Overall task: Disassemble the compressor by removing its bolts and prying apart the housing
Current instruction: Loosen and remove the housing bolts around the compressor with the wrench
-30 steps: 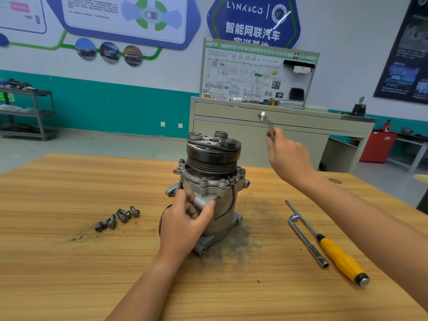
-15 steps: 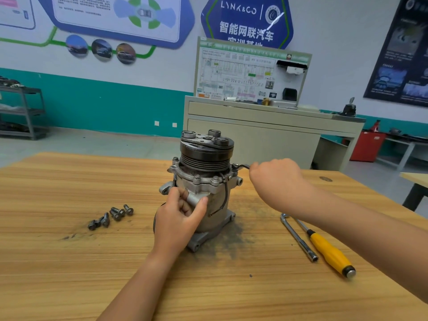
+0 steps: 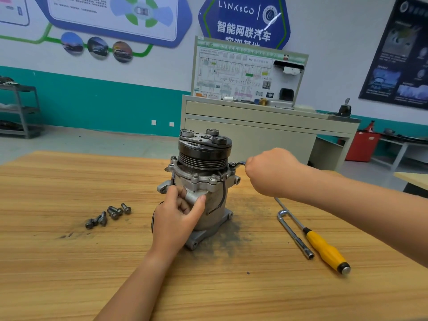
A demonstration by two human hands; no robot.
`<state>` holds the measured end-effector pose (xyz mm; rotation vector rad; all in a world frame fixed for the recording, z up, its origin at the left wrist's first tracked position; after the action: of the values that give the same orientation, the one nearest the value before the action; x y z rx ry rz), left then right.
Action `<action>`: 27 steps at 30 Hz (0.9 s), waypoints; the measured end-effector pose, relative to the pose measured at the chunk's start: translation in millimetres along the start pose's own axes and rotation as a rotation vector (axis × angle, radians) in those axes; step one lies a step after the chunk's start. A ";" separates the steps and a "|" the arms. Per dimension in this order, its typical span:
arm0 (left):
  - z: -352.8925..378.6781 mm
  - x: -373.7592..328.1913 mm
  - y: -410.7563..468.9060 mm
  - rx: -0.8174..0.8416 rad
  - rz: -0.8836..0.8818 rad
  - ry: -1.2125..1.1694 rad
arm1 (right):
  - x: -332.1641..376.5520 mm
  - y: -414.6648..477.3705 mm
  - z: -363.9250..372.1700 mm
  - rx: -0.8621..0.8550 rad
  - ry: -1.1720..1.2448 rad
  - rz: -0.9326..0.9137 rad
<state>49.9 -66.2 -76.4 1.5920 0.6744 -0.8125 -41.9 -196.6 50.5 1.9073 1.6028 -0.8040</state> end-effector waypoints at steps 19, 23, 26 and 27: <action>0.4 0.4 -0.1 -0.012 0.001 0.003 | 2.0 -5.6 -0.9 0.001 -0.047 -0.009; 0.9 0.6 0.2 -0.013 0.001 0.006 | -4.0 -0.5 7.0 -0.014 0.023 -0.006; 0.5 -0.6 -0.4 -0.019 0.004 -0.001 | -16.0 4.4 22.0 0.048 0.080 0.027; 0.4 -0.3 -0.2 -0.020 0.004 -0.001 | -19.0 7.3 25.8 0.061 0.077 0.036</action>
<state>49.5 -66.5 -76.3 1.5743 0.6770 -0.8013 -39.9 -229.2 46.5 2.0272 1.6013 -0.7813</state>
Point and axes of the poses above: each hand's wrist, its own y-axis towards the middle knuckle, its own z-axis out of the palm, x = y × z, the point moved 5 cm from there along y, towards the middle knuckle, and after that the axes turned 5 degrees about -z, right-handed, at the moved point
